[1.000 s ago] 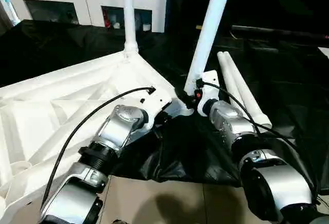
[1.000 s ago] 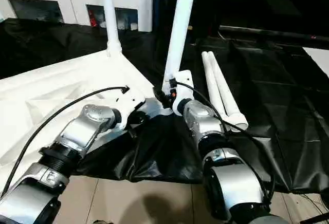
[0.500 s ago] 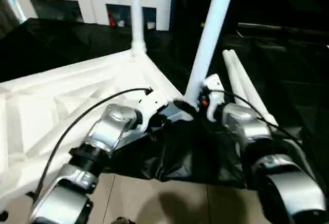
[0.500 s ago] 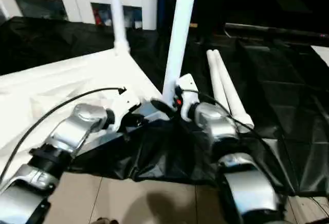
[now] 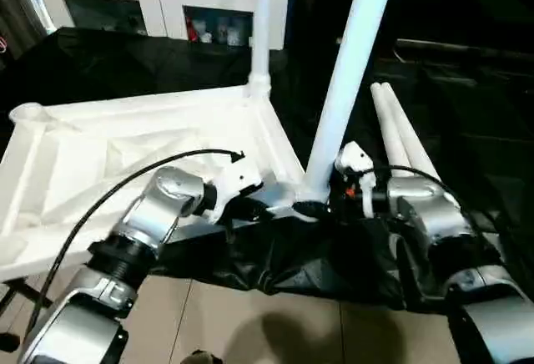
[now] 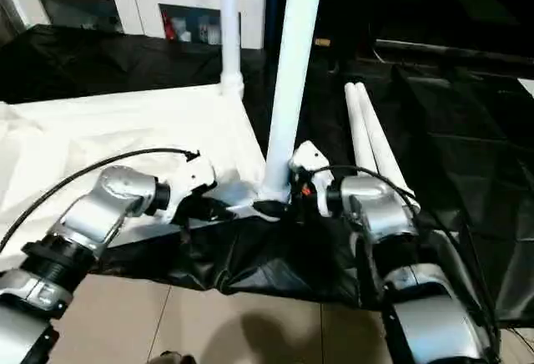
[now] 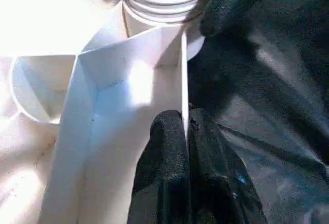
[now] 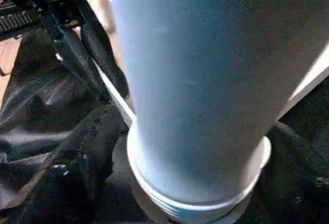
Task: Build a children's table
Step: Rotate leg to tighten
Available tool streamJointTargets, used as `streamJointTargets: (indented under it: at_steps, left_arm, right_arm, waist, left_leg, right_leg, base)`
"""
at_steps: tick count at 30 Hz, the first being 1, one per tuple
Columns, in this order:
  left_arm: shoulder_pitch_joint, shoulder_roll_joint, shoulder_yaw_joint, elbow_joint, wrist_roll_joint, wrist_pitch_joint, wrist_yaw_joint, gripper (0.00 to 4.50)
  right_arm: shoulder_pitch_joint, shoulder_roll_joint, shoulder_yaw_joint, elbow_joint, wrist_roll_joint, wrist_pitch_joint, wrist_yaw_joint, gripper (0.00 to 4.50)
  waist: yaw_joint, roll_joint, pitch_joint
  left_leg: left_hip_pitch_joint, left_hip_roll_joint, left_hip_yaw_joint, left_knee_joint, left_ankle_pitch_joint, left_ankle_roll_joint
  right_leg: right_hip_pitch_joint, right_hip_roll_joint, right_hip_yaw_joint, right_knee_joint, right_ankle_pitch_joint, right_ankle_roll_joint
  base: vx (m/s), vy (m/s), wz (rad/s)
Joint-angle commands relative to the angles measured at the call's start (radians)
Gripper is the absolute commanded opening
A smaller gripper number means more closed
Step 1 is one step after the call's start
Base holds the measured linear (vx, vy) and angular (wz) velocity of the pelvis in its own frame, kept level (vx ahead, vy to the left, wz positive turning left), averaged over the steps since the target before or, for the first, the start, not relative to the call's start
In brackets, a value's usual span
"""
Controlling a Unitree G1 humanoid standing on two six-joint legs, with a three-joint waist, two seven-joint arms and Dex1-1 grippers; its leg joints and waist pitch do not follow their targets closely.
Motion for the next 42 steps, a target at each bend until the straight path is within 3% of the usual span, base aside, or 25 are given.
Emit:
streamJointTargets:
  at_steps: [1,12,15,16,19,23,25,26,28,29,34,37,42]
  left_arm:
    - [-0.033,-0.014,-0.009,-0.056,-0.031,-0.05,-0.032,0.0]
    - [-0.032,-0.019,0.0,-0.025,-0.027,-0.061,-0.019,0.0]
    - [-0.044,-0.065,0.031,0.008,-0.027,-0.03,0.069,0.0]
    - [-0.065,-0.11,0.053,0.048,-0.013,-0.01,0.169,0.0]
    - [-0.09,-0.153,0.069,0.093,0.003,0.002,0.259,0.0]
    - [-0.133,-0.229,0.094,0.163,0.021,0.02,0.418,0.0]
    - [-0.148,-0.251,0.093,0.192,0.035,0.012,0.473,0.0]
    - [-0.15,-0.258,0.088,0.201,0.042,0.004,0.485,0.0]
    - [-0.15,-0.272,0.085,0.213,0.057,-0.014,0.498,0.0]
    - [-0.147,-0.274,0.085,0.211,0.057,-0.019,0.493,0.0]
    - [-0.126,-0.265,0.071,0.185,0.045,-0.045,0.44,0.0]
    - [-0.112,-0.251,0.06,0.17,0.037,-0.063,0.395,0.0]
    - [-0.055,-0.19,0.028,0.087,0.003,-0.089,0.236,0.0]
  right_arm:
    - [0.012,0.007,0.043,-0.015,-0.018,0.016,0.029,3.34]
    - [0.057,0.028,0.054,-0.072,-0.017,0.051,-0.009,2.79]
    - [0.057,0.078,0.014,-0.028,-0.028,0.039,-0.185,2.78]
    - [0.044,0.134,-0.036,0.019,-0.022,0.056,-0.352,2.78]
    - [0.029,0.189,-0.087,0.056,-0.005,0.079,-0.499,2.77]
    - [-0.008,0.279,-0.131,0.124,0.01,0.067,-0.702,2.77]
    - [-0.028,0.314,-0.135,0.157,0.003,0.04,-0.783,2.77]
    - [-0.036,0.328,-0.133,0.168,0.0,0.021,-0.799,2.77]
    - [-0.046,0.352,-0.14,0.184,-0.007,-0.006,-0.808,2.77]
    - [-0.047,0.356,-0.147,0.184,-0.002,-0.007,-0.801,3.33]
    - [-0.051,0.341,-0.149,0.18,-0.003,-0.022,-0.77,3.92]
    - [-0.052,0.315,-0.137,0.181,-0.009,-0.043,-0.734,3.92]
    - [-0.013,0.215,-0.091,0.111,-0.02,-0.051,-0.52,3.92]
  waist:
    - [-0.002,0.008,-0.08]
    - [-0.001,0.007,-0.081]
    - [-0.005,0.005,-0.08]
    - [-0.014,0.006,-0.076]
    - [-0.021,0.005,-0.074]
    - [-0.026,0.014,-0.077]
    - [-0.025,0.01,-0.079]
    - [-0.025,0.015,-0.079]
    - [-0.026,0.014,-0.081]
    - [-0.025,0.014,-0.08]
    - [-0.026,0.017,-0.079]
    - [-0.027,0.015,-0.08]
    - [-0.026,0.015,-0.082]
  left_leg:
    - [0.036,0.048,-0.02,-0.061,-0.185,0.052]
    - [0.038,0.047,-0.02,-0.059,-0.18,0.049]
    - [0.037,0.046,-0.021,-0.061,-0.189,0.038]
    - [0.038,0.045,-0.022,-0.063,-0.213,0.018]
    - [0.045,0.042,-0.024,-0.066,-0.261,-0.015]
    - [0.04,0.04,-0.024,-0.064,-0.244,-0.008]
    - [0.041,0.039,-0.024,-0.063,-0.238,-0.007]
    - [0.038,0.039,-0.024,-0.063,-0.232,-0.003]
    - [0.037,0.039,-0.024,-0.062,-0.229,0.004]
    - [0.035,0.038,-0.024,-0.062,-0.228,0.011]
    - [0.036,0.04,-0.024,-0.064,-0.238,0.022]
    - [0.035,0.039,-0.024,-0.064,-0.238,0.024]
    - [0.03,0.041,-0.023,-0.059,-0.202,0.059]
  right_leg:
    - [0.047,-0.077,0.039,-0.061,-0.041,-0.282]
    - [0.045,-0.077,0.039,-0.061,-0.045,-0.278]
    - [0.045,-0.078,0.04,-0.063,-0.063,-0.274]
    - [0.041,-0.078,0.043,-0.067,-0.103,-0.269]
    - [0.037,-0.08,0.044,-0.076,-0.195,-0.25]
    - [0.036,-0.078,0.045,-0.077,-0.172,-0.234]
    - [0.04,-0.079,0.043,-0.077,-0.161,-0.237]
    - [0.039,-0.08,0.043,-0.077,-0.151,-0.238]
    - [0.041,-0.079,0.043,-0.076,-0.137,-0.237]
    - [0.043,-0.079,0.042,-0.076,-0.132,-0.235]
    - [0.042,-0.078,0.041,-0.077,-0.13,-0.239]
    - [0.044,-0.079,0.041,-0.077,-0.131,-0.239]
    - [0.051,-0.081,0.04,-0.072,-0.075,-0.256]
  base:
    - [0.0,0.0,0.0]
    - [0.0,0.0,0.0]
    - [0.0,0.0,0.0]
    - [0.0,0.0,0.0]
    - [0.0,0.0,0.0]
    - [0.0,0.0,0.0]
    - [0.0,0.0,0.0]
    - [0.0,0.0,0.0]
    - [0.0,0.0,0.0]
    - [0.0,0.0,0.0]
    - [0.0,0.0,0.0]
    - [0.0,0.0,0.0]
    - [0.0,0.0,0.0]
